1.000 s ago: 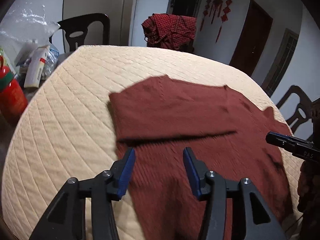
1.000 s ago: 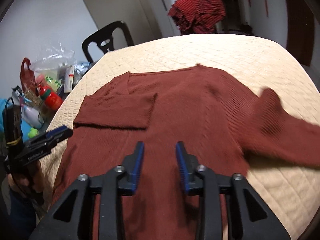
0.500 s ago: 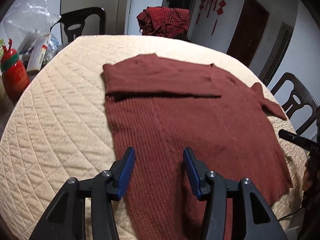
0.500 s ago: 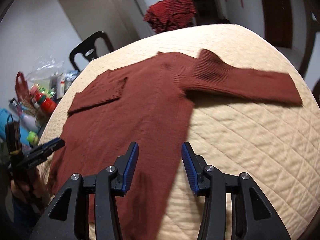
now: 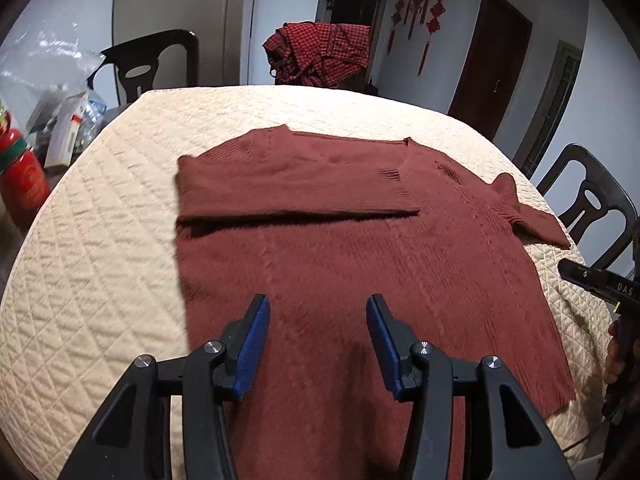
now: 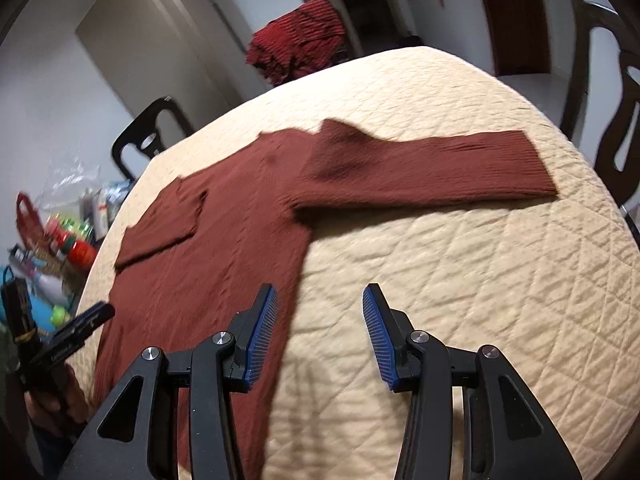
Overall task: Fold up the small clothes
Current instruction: 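Grasp the sleeve cuff nearest the right gripper with the right gripper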
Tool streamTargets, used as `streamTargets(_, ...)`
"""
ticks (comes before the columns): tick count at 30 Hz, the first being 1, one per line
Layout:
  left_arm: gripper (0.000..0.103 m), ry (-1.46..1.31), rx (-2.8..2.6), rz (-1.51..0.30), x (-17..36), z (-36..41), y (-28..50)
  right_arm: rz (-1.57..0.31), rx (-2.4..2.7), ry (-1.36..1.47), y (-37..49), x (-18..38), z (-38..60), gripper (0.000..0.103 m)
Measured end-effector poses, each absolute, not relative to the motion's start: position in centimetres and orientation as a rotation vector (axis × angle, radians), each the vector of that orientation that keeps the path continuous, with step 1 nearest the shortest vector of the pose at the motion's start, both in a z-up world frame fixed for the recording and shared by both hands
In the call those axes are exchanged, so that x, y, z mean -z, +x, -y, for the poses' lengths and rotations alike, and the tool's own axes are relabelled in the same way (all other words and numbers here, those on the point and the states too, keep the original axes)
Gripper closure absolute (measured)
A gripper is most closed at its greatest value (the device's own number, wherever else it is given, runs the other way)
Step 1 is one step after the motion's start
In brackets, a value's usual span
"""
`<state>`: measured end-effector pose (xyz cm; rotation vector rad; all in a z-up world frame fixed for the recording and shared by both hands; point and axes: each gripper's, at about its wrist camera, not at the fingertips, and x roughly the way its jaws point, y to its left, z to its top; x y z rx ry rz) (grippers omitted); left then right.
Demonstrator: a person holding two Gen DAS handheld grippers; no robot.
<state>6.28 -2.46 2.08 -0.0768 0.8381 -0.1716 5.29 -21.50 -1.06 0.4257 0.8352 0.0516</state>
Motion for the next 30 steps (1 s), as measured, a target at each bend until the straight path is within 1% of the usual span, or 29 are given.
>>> streamTargets(6, 0.050, -0.022, 0.170, -0.841, -2.4, 4.4, 7.9, -0.819, 0.059, 0.531, 6.0, 1.5, 25.4, 0.057)
streamTargets(8, 0.048, -0.014, 0.182, -0.842, -2.4, 4.9, 8.1, -0.818, 0.093, 0.559, 6.3, 1.8, 26.5, 0.057)
streamTargets(13, 0.047, -0.030, 0.181, -0.891, -0.5, 4.6, 8.3, -0.793, 0.155, 0.680, 6.7, 2.7, 29.5, 0.057)
streamTargets(15, 0.046, -0.023, 0.189, -0.873, -0.2, 4.3, 7.8, -0.780, 0.175, 0.719, 7.0, 2.9, 30.4, 0.057)
streamTargets(25, 0.039, -0.044, 0.222, -0.867, -0.2, 3.6, 7.3, -0.684, 0.239, 0.849, 8.4, 3.0, 33.8, 0.057)
streamTargets(26, 0.038, -0.038, 0.221, -0.868, -0.2, 3.7, 7.3, -0.681, 0.245, 0.858, 8.7, 3.0, 34.1, 0.059)
streamTargets(28, 0.038, -0.029, 0.219, -0.869, -0.2, 3.9, 7.3, -0.696, 0.269, 0.842, 9.4, 2.9, 34.1, 0.075)
streamTargets(29, 0.037, -0.027, 0.219, -0.869, -0.2, 3.9, 7.3, -0.702, 0.270, 0.839, 9.6, 2.9, 34.1, 0.091)
streamTargets(30, 0.037, -0.028, 0.219, -0.870, -0.2, 4.0, 7.4, -0.706, 0.258, 0.840, 9.8, 2.7, 34.1, 0.096)
